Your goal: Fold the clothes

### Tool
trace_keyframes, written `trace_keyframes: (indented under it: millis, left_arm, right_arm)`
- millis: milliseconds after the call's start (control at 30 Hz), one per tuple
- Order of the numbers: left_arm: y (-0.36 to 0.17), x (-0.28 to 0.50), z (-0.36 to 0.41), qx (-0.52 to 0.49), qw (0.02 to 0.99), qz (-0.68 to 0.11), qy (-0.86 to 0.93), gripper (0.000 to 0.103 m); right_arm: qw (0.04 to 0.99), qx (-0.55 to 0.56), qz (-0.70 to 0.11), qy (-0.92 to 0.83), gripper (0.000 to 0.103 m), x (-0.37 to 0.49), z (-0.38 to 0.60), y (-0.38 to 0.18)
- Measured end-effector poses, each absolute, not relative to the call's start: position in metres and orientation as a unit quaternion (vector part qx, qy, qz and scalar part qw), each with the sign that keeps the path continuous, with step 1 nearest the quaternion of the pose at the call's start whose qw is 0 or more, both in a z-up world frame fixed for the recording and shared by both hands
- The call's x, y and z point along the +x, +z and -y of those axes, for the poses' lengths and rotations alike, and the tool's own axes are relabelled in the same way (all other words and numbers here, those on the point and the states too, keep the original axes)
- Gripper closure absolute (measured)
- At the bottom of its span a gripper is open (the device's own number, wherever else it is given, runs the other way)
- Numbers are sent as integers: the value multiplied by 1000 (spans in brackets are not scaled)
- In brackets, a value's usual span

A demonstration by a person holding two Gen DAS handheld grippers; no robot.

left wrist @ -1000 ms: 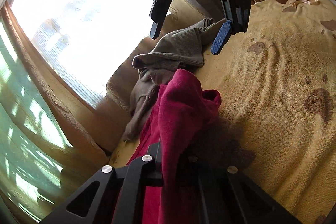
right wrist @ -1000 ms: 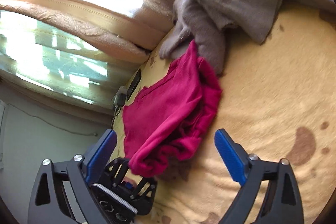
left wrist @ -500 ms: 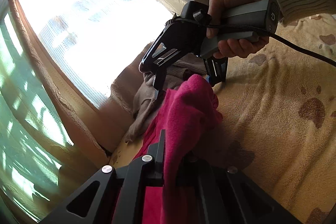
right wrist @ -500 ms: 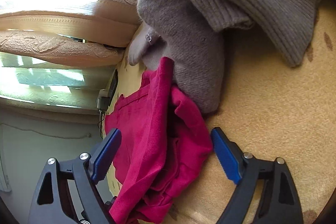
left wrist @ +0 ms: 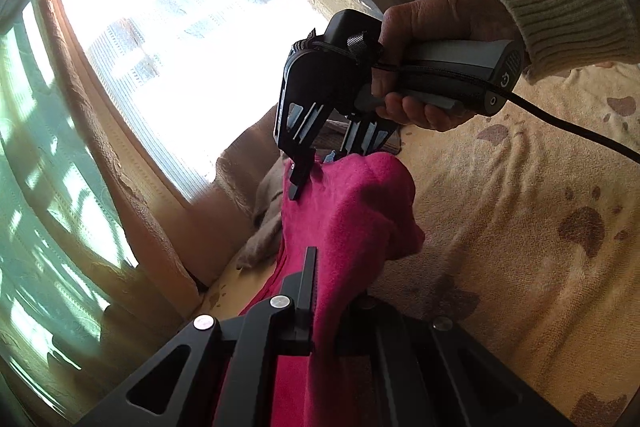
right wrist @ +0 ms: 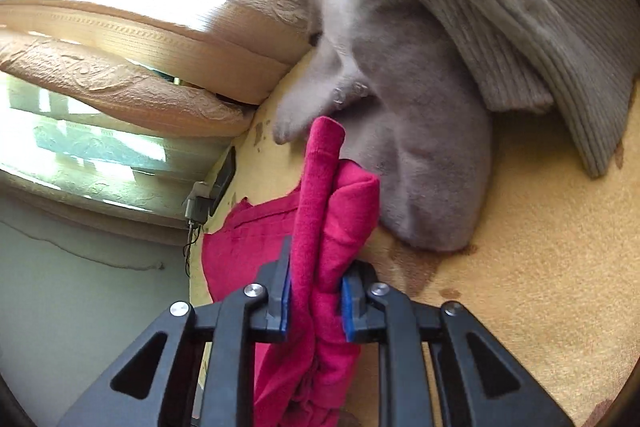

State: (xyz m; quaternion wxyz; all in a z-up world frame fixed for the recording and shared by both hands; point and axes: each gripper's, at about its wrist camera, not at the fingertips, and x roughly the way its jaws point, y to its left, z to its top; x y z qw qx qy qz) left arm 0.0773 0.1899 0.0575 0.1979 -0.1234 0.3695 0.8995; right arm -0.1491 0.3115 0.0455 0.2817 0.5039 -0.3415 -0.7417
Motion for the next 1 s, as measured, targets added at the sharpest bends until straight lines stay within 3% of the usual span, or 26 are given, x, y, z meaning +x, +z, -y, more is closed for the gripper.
trace_keyframes:
  millis: [200,400,633,800,867,933,1000]
  left_arm:
    - [87,65,-134,-160,169,-253,939,98]
    - [97,50,-48,-228,152,-68,959,98]
    - [57,45,72,-288,100,203,930,98]
    - [22,56,106,-321,69,266,906,98]
    - [16,58,107,-330,71,272,901,98]
    - [13,61,110,-337,73,281,896,98]
    - [12,64,112,-345,76,287,890,98]
  right_arm:
    - [323,487,323,-744,82,-160,-259,85]
    - [362,500,295,-729,82,-176,-168,100]
    - [398,536,267,-695,82,-182,-50,72]
    - [401,575,181,-690,81,-182,39,37]
    - [402,589,138,-687,70,-177,65,23]
    - [415,585,108,-688,48,-170,81,18]
    - [429,563,80,-702,35,-163,87,29]
